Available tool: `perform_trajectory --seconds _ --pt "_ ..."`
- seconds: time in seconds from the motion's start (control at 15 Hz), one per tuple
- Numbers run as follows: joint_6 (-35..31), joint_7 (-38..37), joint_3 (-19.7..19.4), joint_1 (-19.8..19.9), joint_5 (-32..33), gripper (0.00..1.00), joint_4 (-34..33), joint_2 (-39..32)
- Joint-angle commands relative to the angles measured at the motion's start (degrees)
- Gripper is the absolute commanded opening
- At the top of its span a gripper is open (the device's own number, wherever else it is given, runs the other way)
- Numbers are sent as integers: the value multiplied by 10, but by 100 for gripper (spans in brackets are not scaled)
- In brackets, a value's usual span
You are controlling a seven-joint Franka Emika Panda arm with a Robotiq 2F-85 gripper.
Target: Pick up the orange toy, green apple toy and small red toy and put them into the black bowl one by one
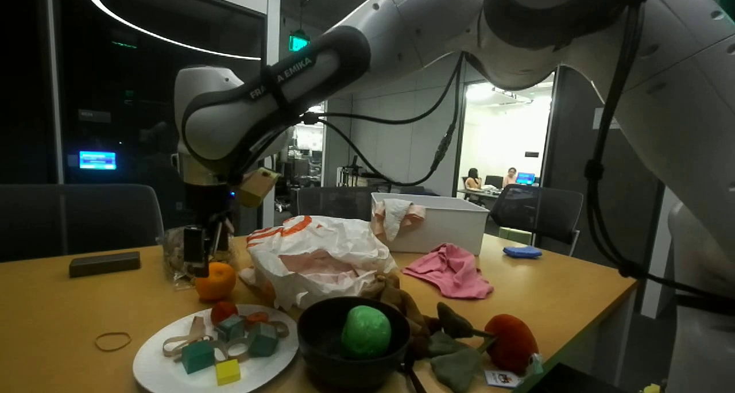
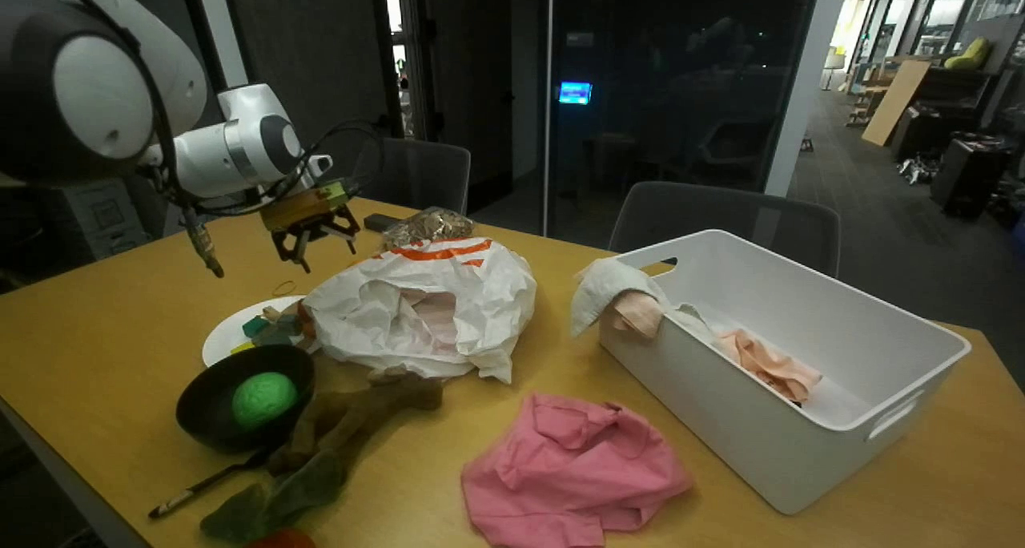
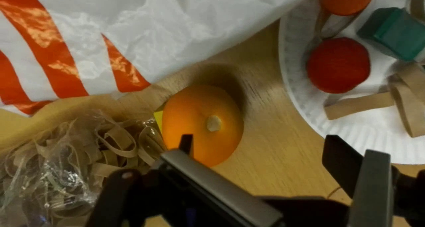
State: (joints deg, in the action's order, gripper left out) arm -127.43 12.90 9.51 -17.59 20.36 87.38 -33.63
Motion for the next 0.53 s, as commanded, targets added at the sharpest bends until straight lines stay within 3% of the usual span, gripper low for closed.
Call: perform_trajectory --seconds 0.0,0.47 --pt "10 15 -20 -9 24 100 -72 -52" --pt "13 29 -34 -7 36 100 -117 -98"
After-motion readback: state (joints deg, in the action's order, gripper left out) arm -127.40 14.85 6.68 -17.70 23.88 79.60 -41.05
